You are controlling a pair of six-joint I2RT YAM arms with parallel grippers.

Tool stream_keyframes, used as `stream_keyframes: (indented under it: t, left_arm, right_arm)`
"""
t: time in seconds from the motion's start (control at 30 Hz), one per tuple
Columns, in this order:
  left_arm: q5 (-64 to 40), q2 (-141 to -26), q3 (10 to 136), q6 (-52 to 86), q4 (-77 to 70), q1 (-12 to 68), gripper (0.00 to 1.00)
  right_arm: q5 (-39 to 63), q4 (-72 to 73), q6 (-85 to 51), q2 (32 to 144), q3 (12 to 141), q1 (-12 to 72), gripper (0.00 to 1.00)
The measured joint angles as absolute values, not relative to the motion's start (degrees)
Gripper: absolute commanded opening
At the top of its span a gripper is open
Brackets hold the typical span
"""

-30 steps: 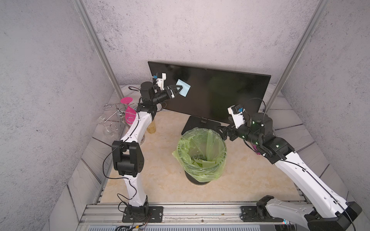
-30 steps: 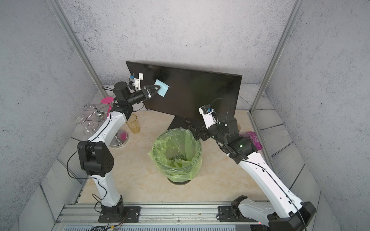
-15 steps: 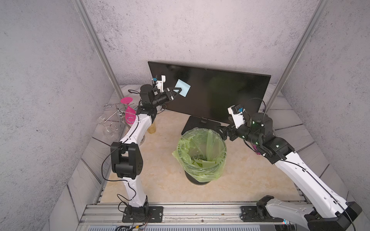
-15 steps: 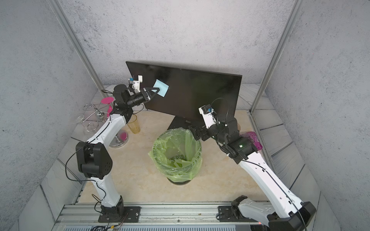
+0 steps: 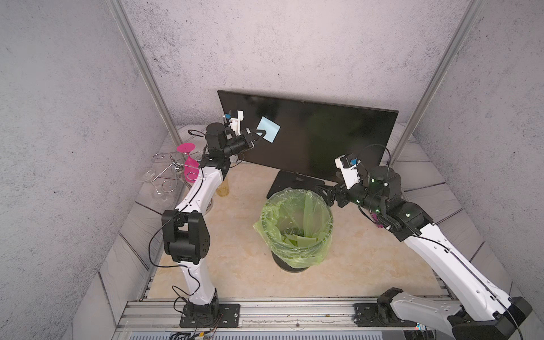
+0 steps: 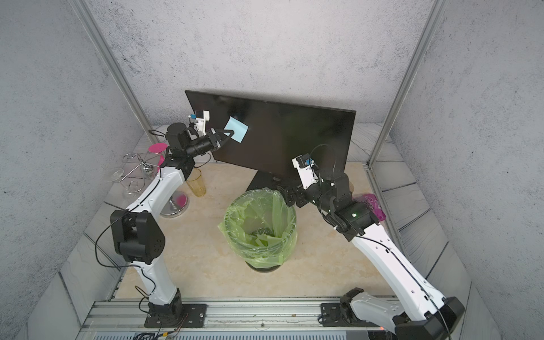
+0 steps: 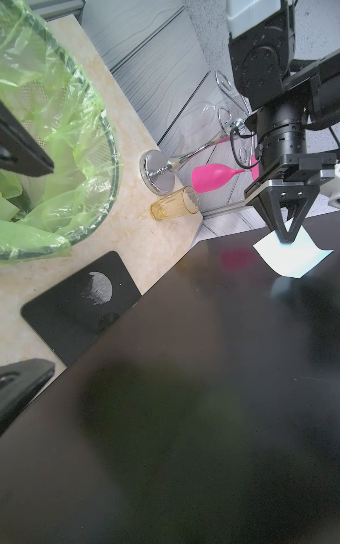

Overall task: Remove the sticky note from the monitor
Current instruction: Tear off the sticky note from the monitor, then place the sticky note in the trash bin.

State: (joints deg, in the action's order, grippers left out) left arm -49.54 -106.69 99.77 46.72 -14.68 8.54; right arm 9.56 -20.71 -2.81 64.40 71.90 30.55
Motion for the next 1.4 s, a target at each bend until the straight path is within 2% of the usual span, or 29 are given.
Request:
stream_keyframes:
  t: [0.2,0.37,0.7,0.83,0.9,1.07,1.13,1.3,1.4]
  left_arm:
    - [-48.4,-97.86,94.67,43.55,-11.92,9.06,0.0]
    - [-46.26,-85.86,87.85,38.94,-7.62,10.83,0.0]
    - [-40.07,-65.89,77.25,22.92,17.47,25.87,0.0]
    - [-36.82,-62.63,72.34,19.16,25.67,31.81,0.03]
    - [-35.81,-62.7,70.46,17.82,28.38,33.65,0.1]
    - [-33.8,-65.01,68.62,16.19,31.35,34.59,0.47]
    - [-33.26,-65.8,69.32,16.19,31.77,34.63,0.58]
    - [-31.44,-67.13,75.44,14.72,33.58,33.3,0.76]
    - [-31.29,-66.3,78.3,12.69,33.41,27.0,0.87]
  right_arm:
    - [9.65,-20.71,-2.83,64.4,71.9,30.52,0.99]
    - [10.0,-20.29,-3.01,64.38,71.9,30.52,0.99]
    - [9.3,-20.45,-2.74,62.61,71.9,30.48,0.99]
    - [8.01,-21.1,-2.31,61.14,71.92,30.11,0.99]
    - [7.46,-21.45,-2.11,60.6,71.92,29.98,0.99]
    - [6.94,-22.41,-1.93,59.99,71.94,29.87,0.99]
    - [6.98,-22.65,-1.93,59.99,71.94,29.87,0.99]
    - [7.35,-23.59,-2.15,59.96,71.94,29.87,0.99]
    - [7.57,-24.05,-2.87,59.02,71.77,29.82,0.99]
